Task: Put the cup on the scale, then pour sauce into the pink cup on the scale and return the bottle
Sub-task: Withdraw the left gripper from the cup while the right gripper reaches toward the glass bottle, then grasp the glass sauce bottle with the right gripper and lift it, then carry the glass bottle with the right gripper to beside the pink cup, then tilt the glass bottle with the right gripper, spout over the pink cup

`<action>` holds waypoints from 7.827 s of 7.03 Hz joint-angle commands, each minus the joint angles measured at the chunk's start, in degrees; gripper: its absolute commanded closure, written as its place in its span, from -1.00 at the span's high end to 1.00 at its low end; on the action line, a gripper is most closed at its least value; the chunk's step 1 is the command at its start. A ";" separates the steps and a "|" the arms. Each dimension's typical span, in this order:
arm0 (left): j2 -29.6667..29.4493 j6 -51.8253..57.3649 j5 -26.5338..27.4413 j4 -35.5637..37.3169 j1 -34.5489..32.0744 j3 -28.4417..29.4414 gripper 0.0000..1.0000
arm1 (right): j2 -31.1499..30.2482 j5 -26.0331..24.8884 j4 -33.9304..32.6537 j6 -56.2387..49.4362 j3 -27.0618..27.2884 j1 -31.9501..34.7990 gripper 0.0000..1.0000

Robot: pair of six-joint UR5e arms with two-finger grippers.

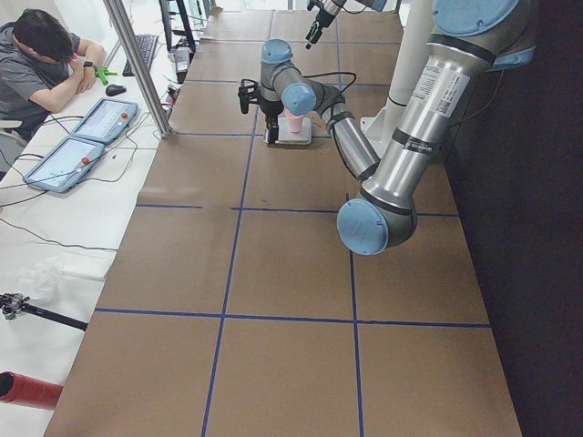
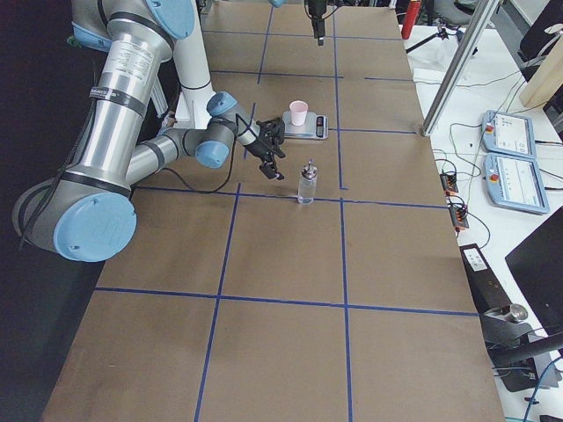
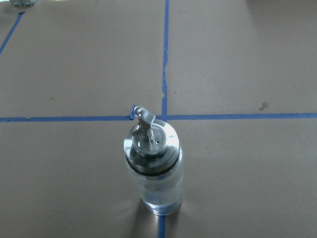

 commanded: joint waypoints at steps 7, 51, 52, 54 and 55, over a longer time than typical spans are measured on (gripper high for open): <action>9.33 19.94 0.52 -0.62 -5.89 1.28 1.00 | 12.41 -17.42 5.58 -0.63 -18.20 -5.13 1.00; 19.70 70.21 -4.23 -20.75 -32.43 26.69 1.00 | 44.78 -47.92 -26.50 -57.91 -28.14 -10.76 -1.00; 19.70 70.21 -4.23 -20.84 -32.43 26.69 1.00 | 45.13 -49.15 -26.50 -60.11 -28.85 -10.76 -1.00; 19.44 70.30 -4.23 -20.75 -32.43 26.60 1.00 | 46.80 -51.95 -28.76 -67.67 -28.94 -10.49 -1.00; 19.35 70.30 -4.14 -20.75 -32.52 26.60 1.00 | 47.24 -52.32 -31.74 -67.78 -28.94 -10.75 -1.00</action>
